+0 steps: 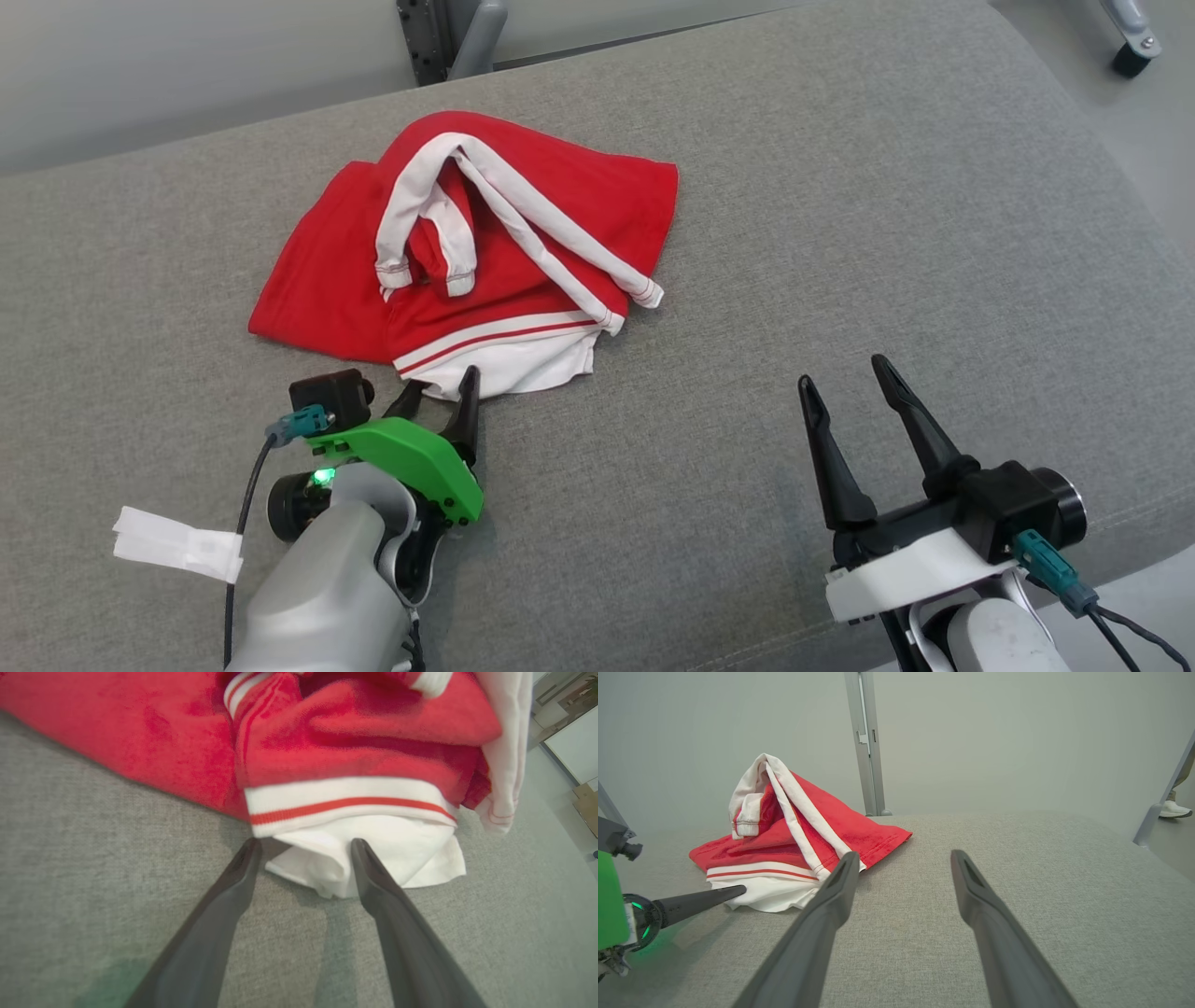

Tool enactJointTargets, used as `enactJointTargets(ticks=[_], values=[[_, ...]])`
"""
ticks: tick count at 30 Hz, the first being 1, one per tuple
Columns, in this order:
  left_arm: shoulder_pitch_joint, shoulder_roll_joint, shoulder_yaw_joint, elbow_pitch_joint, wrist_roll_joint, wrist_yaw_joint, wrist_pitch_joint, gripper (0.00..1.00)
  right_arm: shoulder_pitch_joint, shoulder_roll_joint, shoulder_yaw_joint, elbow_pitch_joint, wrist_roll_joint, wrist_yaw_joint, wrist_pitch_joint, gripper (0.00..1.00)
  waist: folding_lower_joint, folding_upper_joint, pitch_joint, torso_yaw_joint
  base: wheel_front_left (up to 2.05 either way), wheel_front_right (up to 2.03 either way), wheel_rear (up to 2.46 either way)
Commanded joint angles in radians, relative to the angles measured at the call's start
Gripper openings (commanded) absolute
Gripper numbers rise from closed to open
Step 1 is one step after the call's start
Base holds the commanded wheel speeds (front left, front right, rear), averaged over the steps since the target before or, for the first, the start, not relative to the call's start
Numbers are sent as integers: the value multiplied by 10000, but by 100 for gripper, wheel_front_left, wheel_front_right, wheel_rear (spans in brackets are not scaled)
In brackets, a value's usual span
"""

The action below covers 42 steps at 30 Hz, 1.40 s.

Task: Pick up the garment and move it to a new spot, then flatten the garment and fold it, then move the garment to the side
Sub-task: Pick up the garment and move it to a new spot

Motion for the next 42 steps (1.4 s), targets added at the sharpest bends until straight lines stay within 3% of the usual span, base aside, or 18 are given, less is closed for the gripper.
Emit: enactJointTargets(ticks=[1, 3, 8, 17, 24, 30, 37, 42], values=[[-239, 44, -157, -73, -224, -70, -83, 100, -117, -6, 16, 1, 48, 1, -31, 100, 0, -1, 140, -178, 0, 0, 0], [-224, 41, -460, -245, -598, -68, -266, 0, -93, -13, -7, -2, 73, 1, -31, 100, 0, -1, 87, -152, 0, 0, 0], [-229, 61, -1161, -856, -457, -68, -571, 0, 102, -9, -47, 55, 91, 1, -31, 100, 0, -1, -207, 191, 0, 0, 0], [660, 179, 296, -4161, 1720, -70, -569, 0, 348, -13, -122, 120, 243, 1, -31, 100, 0, -1, -830, 1138, 0, 0, 0], [604, 437, 937, -6626, 2381, -71, -571, 0, 601, -13, -202, 175, 341, 1, -32, 100, 0, -1, -1332, 1786, 0, 0, 0], [-385, 1661, 1476, -7517, 2691, -72, -571, 0, 754, -13, -200, 179, 415, 1, -31, 100, 0, -1, -1604, 2019, 0, 0, 0], [-1677, 3260, 2204, -7299, 2847, -70, -570, 0, 949, -16, -361, 152, 381, 1, -31, 100, 0, -1, -1611, 2242, 0, 0, 0], [-2718, 4251, 2091, -7163, 2632, -71, -521, 0, 999, -16, -541, 148, 230, 1, -31, 100, 0, -1, -1446, 2596, 0, 0, 0]])
